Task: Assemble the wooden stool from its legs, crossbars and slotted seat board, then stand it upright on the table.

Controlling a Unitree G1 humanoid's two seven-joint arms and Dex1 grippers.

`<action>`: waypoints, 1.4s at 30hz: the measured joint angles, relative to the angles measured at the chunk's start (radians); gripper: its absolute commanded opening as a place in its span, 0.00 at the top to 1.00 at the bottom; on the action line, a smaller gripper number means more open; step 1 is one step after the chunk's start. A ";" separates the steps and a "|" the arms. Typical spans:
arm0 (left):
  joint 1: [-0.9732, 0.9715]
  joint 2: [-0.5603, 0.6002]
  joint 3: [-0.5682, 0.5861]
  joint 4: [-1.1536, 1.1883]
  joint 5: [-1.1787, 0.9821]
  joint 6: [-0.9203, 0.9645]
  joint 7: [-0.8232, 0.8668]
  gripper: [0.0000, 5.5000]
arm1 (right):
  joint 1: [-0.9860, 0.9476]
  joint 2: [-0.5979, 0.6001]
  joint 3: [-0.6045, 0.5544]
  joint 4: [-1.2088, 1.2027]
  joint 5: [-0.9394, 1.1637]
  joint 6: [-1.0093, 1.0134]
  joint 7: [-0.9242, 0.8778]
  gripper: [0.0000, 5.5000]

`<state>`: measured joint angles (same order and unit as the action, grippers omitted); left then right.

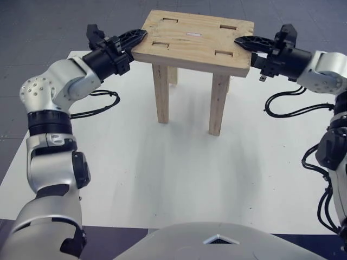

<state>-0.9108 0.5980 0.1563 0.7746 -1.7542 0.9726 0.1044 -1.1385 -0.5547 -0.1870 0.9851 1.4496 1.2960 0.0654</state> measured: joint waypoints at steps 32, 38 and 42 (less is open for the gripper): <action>0.306 -0.139 0.424 -0.479 0.508 0.110 -0.132 0.55 | 0.053 -0.159 -0.389 -0.021 -0.652 -0.517 0.329 0.32; 0.427 -0.166 0.166 -0.797 0.941 -0.261 -0.174 0.55 | -0.059 0.111 -0.017 -0.594 -0.880 -0.731 0.280 0.32; 0.437 -0.211 0.116 -0.879 1.026 -0.370 -0.206 0.55 | -0.081 0.181 0.031 -0.669 -0.930 -0.806 0.271 0.32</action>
<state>-0.4739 0.3870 0.2721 -0.1041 -0.7281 0.6030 -0.1012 -1.2192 -0.3736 -0.1560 0.3163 0.5194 0.4904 0.3362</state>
